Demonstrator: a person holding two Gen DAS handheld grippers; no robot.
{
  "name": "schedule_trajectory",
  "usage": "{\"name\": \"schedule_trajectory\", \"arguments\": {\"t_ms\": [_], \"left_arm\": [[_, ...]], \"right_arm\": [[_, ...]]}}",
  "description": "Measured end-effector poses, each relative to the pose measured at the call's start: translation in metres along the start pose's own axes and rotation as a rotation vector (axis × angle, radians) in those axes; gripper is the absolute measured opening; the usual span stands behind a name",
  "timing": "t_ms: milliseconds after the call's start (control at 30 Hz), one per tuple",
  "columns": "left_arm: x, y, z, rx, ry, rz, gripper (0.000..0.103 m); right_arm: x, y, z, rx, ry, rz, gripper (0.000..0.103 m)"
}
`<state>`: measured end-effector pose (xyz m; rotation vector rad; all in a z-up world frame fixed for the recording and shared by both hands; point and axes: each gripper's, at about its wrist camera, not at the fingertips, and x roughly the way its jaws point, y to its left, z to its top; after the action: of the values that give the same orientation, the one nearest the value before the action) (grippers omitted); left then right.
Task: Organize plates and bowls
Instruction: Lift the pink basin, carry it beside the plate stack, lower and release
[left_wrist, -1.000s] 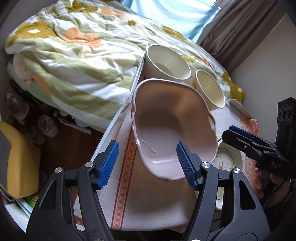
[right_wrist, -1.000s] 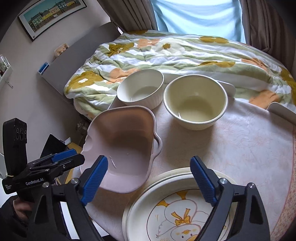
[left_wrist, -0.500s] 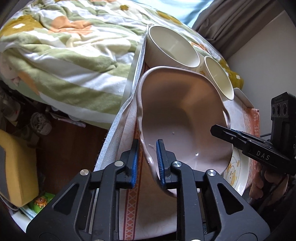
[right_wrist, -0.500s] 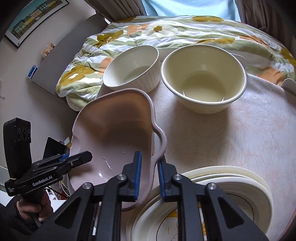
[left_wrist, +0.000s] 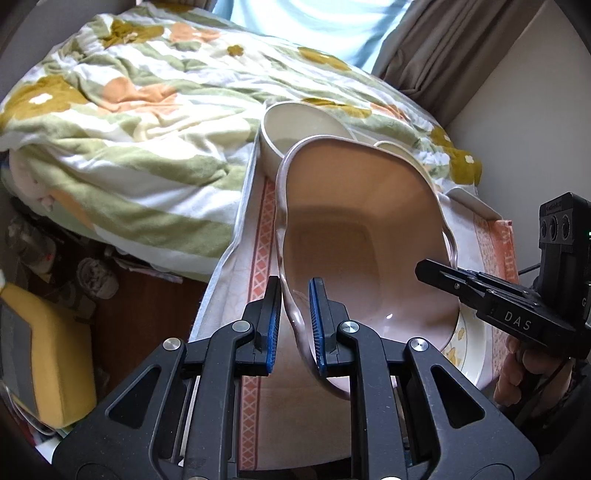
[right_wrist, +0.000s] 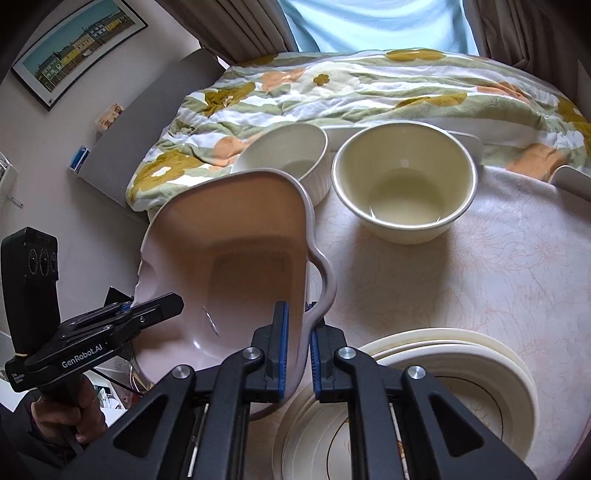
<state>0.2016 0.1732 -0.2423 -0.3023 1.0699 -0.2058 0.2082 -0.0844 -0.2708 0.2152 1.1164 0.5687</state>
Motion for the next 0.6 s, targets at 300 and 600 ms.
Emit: {"name": "schedule_trajectory", "arguments": {"t_ms": [300, 600], "left_arm": [[-0.030, -0.111, -0.011, 0.092, -0.080, 0.000, 0.014], [-0.004, -0.245, -0.048, 0.165, -0.051, -0.084, 0.014]], "right_arm": [[-0.103, -0.040, -0.020, 0.001, -0.150, 0.010, 0.010], [-0.197, -0.127, -0.059, 0.063, -0.210, -0.076, 0.010]]}}
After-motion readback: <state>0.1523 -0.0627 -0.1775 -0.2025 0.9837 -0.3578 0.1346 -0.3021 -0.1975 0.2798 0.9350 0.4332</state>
